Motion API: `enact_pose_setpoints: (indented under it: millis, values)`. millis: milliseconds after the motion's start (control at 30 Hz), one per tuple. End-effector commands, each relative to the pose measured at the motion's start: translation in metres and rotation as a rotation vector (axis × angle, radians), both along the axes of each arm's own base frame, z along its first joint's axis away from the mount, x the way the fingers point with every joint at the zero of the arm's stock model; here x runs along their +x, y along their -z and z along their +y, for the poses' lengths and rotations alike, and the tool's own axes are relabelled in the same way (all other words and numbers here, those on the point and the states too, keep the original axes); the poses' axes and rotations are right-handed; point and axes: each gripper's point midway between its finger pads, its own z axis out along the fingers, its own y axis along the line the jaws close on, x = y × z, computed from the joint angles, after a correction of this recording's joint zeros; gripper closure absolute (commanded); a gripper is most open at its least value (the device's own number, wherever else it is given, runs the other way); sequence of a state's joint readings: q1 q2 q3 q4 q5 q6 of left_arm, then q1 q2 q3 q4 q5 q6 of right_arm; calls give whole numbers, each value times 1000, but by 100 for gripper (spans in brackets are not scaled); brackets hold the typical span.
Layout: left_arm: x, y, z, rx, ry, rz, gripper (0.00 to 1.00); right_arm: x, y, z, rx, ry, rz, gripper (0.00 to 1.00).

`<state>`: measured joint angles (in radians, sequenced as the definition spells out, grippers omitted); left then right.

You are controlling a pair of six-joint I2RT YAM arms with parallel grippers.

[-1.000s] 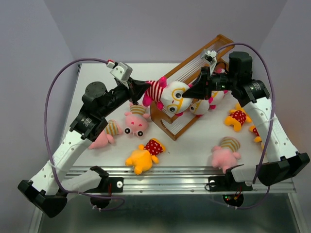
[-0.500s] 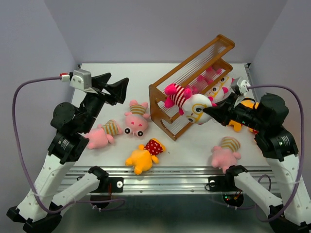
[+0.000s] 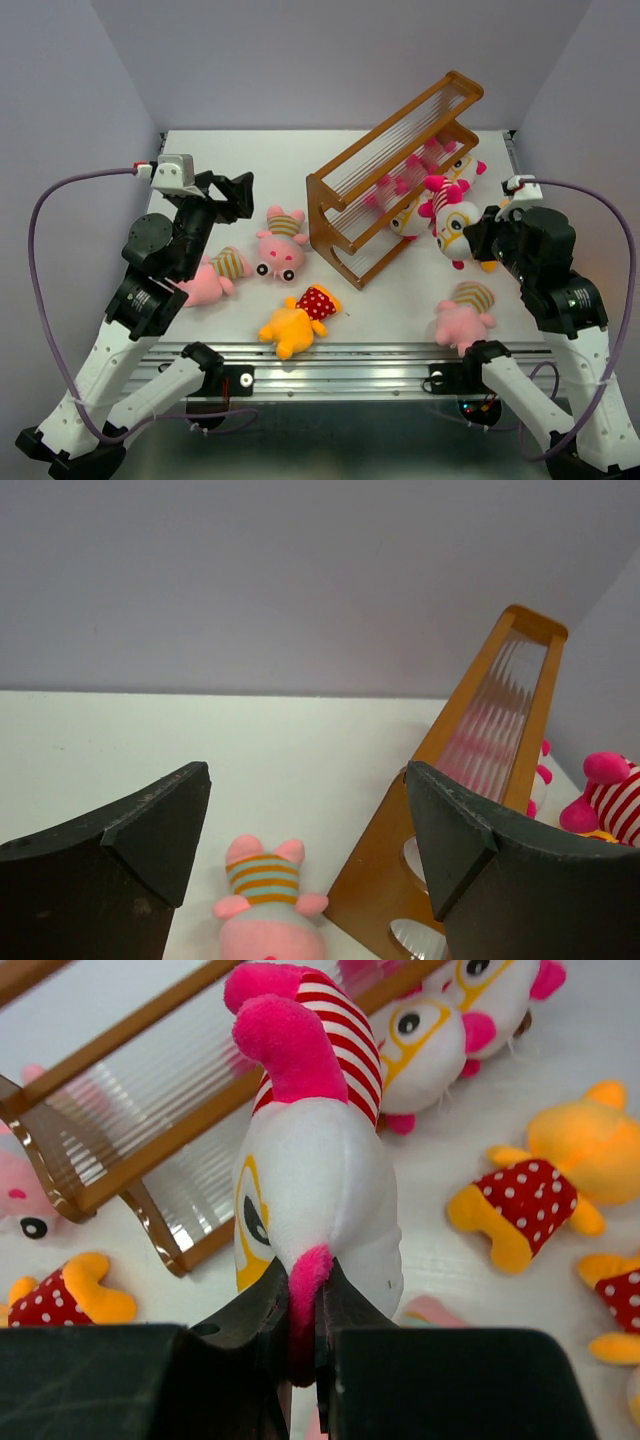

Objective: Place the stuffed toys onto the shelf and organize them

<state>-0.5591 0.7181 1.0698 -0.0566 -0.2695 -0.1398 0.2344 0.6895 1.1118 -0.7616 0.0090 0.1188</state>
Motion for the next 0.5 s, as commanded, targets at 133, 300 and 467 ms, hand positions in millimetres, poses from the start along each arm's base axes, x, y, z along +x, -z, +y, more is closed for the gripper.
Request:
enact_pose_setpoints:
  millis: [133, 300, 467]
  values:
    - [-14, 8, 13, -56, -22, 2, 10, -3, 42, 23, 140, -23, 256, 99]
    - [-25, 11, 20, -91, -24, 8, 10, -28, 75, 62, 256, -210, 480, 99]
    - [-32, 10, 24, -120, -26, 19, 10, -52, 98, 89, 358, -364, 643, 99]
